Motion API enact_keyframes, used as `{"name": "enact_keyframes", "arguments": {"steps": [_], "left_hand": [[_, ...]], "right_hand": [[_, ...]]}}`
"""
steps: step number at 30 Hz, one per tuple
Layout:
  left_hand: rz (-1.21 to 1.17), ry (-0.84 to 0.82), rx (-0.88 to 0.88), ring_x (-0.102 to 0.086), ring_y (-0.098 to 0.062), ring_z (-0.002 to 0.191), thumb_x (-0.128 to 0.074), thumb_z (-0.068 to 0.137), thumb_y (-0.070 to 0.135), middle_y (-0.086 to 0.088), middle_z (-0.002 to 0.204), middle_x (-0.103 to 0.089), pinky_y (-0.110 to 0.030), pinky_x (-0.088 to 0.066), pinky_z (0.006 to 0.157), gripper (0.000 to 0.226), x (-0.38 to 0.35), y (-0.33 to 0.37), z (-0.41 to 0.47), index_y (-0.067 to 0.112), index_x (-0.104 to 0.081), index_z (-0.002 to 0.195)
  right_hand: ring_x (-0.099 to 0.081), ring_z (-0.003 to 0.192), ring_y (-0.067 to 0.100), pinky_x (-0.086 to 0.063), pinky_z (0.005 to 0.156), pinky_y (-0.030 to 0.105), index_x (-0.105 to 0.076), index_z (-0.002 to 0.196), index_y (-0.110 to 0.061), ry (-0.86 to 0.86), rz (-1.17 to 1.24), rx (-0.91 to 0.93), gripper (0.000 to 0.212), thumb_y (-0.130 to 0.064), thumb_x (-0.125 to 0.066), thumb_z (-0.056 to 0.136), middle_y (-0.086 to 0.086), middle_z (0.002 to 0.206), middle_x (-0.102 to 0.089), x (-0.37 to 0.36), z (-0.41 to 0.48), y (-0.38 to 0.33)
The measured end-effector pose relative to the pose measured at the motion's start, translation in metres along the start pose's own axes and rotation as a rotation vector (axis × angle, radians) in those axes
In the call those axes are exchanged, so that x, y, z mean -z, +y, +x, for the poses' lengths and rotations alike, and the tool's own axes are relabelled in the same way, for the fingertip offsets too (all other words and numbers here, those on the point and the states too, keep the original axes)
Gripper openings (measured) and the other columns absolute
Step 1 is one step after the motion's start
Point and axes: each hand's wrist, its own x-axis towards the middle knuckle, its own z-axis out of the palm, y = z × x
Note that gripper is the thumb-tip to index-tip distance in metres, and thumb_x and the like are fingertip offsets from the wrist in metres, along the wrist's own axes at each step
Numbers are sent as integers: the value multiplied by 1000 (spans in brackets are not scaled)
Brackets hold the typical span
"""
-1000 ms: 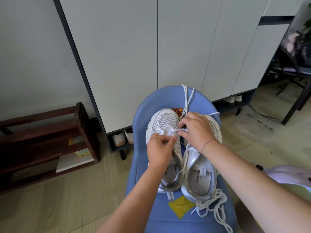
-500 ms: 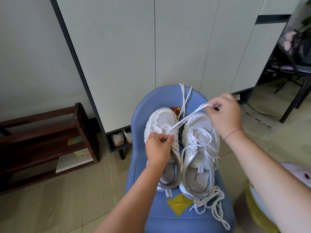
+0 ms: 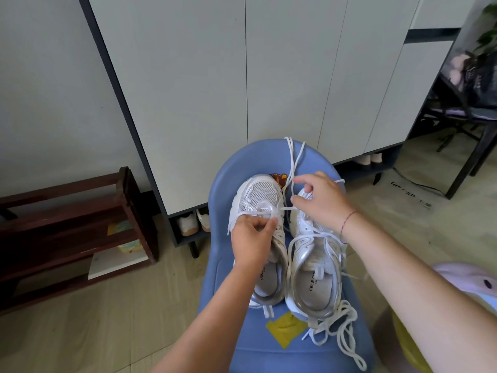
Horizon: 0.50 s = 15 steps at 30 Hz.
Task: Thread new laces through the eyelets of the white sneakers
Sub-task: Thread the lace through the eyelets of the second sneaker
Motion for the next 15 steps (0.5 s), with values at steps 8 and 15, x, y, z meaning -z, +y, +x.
{"name": "enact_keyframes", "arguments": {"steps": [8, 15], "left_hand": [[0, 10, -15, -58, -7, 69, -72, 83, 35, -6, 85, -66, -10, -36, 58, 28, -2, -5, 3, 19, -63, 61], [-14, 16, 7, -56, 1, 73, -72, 84, 30, 11, 83, -57, -3, -36, 60, 23, 0, -1, 0, 10, -66, 75]], "right_hand": [[-46, 112, 22, -34, 92, 35, -70, 93, -25, -159, -444, 111, 18, -35, -55, 92, 1, 110, -52, -30, 12, -2], [-53, 88, 29, -32, 77, 33, -70, 75, -14, 264, -187, 172, 16, -12, -58, 85, 3, 85, -54, -12, 15, 12]]}}
